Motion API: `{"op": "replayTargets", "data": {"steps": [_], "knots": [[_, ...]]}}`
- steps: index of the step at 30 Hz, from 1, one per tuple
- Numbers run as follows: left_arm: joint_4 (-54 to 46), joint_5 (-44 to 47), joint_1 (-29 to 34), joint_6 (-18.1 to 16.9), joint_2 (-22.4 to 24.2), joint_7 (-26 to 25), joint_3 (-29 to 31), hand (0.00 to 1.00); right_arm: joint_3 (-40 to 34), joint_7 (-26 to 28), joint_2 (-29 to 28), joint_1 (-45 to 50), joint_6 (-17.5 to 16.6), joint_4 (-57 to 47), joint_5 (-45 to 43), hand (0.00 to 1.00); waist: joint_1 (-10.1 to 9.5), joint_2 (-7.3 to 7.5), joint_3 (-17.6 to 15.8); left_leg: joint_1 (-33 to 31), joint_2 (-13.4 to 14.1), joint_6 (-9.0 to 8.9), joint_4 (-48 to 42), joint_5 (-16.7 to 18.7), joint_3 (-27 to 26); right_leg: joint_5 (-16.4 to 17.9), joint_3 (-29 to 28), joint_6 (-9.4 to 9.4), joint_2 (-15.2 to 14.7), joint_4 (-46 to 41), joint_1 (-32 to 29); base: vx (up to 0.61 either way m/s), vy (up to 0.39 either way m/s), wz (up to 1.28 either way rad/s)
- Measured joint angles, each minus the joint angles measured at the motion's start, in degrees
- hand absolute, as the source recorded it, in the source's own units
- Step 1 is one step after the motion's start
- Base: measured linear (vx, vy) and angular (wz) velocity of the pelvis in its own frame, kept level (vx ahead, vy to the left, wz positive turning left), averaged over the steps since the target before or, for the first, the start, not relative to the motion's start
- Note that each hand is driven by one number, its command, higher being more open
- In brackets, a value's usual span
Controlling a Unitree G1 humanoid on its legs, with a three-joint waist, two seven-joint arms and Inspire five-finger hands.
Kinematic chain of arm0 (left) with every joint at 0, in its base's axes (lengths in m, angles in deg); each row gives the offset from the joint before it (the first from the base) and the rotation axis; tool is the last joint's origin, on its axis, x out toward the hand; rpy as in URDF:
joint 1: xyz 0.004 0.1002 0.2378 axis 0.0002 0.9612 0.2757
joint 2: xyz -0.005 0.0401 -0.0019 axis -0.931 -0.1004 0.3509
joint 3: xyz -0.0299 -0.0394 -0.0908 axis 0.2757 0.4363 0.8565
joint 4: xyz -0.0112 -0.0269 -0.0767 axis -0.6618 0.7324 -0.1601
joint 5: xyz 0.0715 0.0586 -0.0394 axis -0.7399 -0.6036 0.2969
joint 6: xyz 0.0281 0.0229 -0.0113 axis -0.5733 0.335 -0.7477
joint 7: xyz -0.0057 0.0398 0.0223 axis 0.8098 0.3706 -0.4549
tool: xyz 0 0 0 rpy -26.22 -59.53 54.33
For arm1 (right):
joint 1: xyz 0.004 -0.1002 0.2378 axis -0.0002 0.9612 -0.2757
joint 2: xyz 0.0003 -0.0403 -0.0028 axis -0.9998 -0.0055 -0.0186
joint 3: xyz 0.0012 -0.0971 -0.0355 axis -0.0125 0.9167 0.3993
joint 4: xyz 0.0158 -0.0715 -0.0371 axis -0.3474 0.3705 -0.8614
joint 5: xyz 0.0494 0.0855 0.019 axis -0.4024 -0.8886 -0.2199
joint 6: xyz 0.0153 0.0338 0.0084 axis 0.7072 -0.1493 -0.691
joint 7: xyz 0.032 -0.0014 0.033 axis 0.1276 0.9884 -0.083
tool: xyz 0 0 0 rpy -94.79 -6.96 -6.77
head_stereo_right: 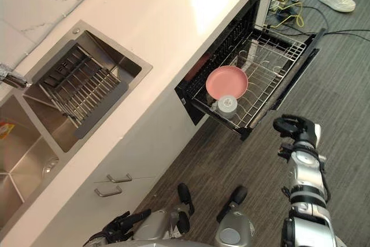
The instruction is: Walk over to the sink, pick up the cup, carry it to the dishwasher, place the cup inside the dishwasher, then close the dishwasher door
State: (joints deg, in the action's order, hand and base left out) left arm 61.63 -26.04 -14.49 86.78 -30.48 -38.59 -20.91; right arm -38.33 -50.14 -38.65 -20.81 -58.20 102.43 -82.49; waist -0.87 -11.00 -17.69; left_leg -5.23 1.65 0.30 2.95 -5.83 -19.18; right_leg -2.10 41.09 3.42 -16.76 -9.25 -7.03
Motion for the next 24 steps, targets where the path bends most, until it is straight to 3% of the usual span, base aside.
{"op": "replayTargets", "data": {"steps": [6, 12, 14, 21, 22, 24], "knots": [[0.0, 0.1, -0.3, 0.1, 1.7, -1.3, -0.8, 1.00, 0.9, -1.6, 1.7, -1.4, -0.2, 2.1, 0.5, 0.00, -0.44, -1.16, -0.6, 1.1, -2.8, 0.42, 0.6, -0.7, 3.7, 4.2, 2.7, 1.19, -5.8, -8.6, 0.5, -0.01, 0.061, 0.38], [0.4, 1.1, -0.1, 0.6, 3.6, -2.2, -0.8, 1.00, 1.8, -2.9, 4.1, -6.5, -0.2, 6.5, 2.2, 0.00, -0.82, -3.56, -0.9, 2.6, -5.5, 0.07, 2.1, -1.7, 7.9, 8.9, 8.2, 2.03, -12.1, -16.6, 3.6, -0.03, 0.011, 0.56], [0.5, 1.1, 0.7, 0.4, 4.0, -2.2, -0.8, 1.00, 2.0, -2.8, 4.7, -8.1, -0.1, 7.8, 2.7, 0.00, -1.67, -4.60, -0.4, 3.2, -6.5, 0.68, 2.0, -2.4, 9.3, 10.7, 10.0, 2.59, -14.4, -19.7, 4.8, 0.05, -0.045, 0.46], [0.8, 0.9, 2.9, -0.2, 5.0, -0.8, -0.9, 1.00, 4.9, 1.5, 4.5, -12.4, 0.8, 10.7, -2.2, 0.00, -4.06, -7.02, 1.5, 5.0, -7.4, 1.05, 1.9, -3.3, 13.0, 13.6, 14.4, 3.31, -16.4, -23.1, 9.4, 0.08, -0.071, 0.31], [0.9, 0.7, 3.0, -0.2, 5.0, -0.1, -0.9, 1.00, 4.9, 2.0, 4.1, -12.6, 0.8, 10.8, -4.0, 1.00, -4.44, -7.21, 1.7, 5.0, -7.4, 0.95, 1.9, -3.4, 13.3, 13.8, 14.8, 3.33, -16.5, -23.2, 9.7, 0.08, -0.085, 0.23], [0.9, -0.3, 3.6, -1.4, 5.0, 1.2, -0.9, 1.00, 4.8, 3.6, 3.3, -12.7, 0.8, 11.0, -9.4, 1.00, -4.83, -7.39, 1.9, 5.1, -7.4, 0.68, 1.9, -3.6, 14.0, 14.1, 15.7, 3.35, -16.6, -23.5, 10.3, 0.06, -0.074, 0.17]]}}
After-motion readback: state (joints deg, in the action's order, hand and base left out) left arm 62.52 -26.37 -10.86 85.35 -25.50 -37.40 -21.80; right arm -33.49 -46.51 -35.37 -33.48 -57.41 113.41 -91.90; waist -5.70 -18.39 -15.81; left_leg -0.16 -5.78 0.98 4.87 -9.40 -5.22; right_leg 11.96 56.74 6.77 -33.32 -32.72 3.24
